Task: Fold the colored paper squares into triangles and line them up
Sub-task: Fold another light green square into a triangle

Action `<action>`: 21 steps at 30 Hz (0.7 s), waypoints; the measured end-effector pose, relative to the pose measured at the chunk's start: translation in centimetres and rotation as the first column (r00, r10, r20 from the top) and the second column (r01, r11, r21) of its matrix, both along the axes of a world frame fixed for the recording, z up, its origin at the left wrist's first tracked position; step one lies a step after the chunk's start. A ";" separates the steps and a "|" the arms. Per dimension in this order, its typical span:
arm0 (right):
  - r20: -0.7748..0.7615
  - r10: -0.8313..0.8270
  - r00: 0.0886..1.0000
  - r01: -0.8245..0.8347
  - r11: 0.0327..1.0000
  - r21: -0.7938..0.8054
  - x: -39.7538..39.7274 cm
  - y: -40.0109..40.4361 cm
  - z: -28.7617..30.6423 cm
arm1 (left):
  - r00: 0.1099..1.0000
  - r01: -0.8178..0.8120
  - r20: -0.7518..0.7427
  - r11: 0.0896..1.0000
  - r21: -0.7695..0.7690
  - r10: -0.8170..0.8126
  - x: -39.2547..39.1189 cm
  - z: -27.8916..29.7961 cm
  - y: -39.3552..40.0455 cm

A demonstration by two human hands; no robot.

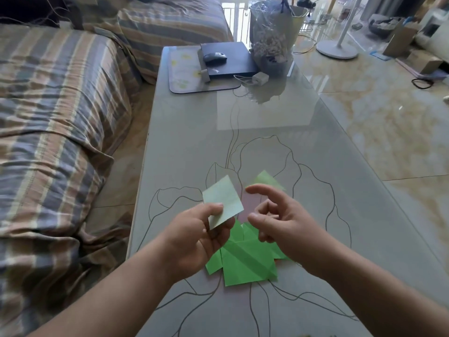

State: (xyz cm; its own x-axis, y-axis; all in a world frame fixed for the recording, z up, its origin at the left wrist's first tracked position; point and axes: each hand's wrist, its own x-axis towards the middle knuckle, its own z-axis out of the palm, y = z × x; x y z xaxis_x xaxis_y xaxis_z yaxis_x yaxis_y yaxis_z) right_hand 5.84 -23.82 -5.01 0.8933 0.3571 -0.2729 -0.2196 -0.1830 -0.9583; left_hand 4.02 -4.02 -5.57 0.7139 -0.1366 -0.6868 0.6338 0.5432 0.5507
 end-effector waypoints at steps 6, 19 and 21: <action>0.058 0.106 0.993 -0.105 0.994 -0.036 -0.4 0.2 -0.4 | 0.998 -0.058 -0.026 0.996 -0.068 0.056 -0.2 -0.6 0.1; 0.324 0.094 0.941 -0.005 0.964 -0.264 -0.4 0.3 -1.1 | 1.000 -0.010 -0.019 0.996 -0.085 0.009 -0.7 -0.2 -0.7; 0.324 0.077 0.943 0.001 0.972 -0.234 -0.2 0.2 -1.2 | 1.000 -0.004 -0.023 0.998 -0.070 0.002 -0.7 -0.1 -0.7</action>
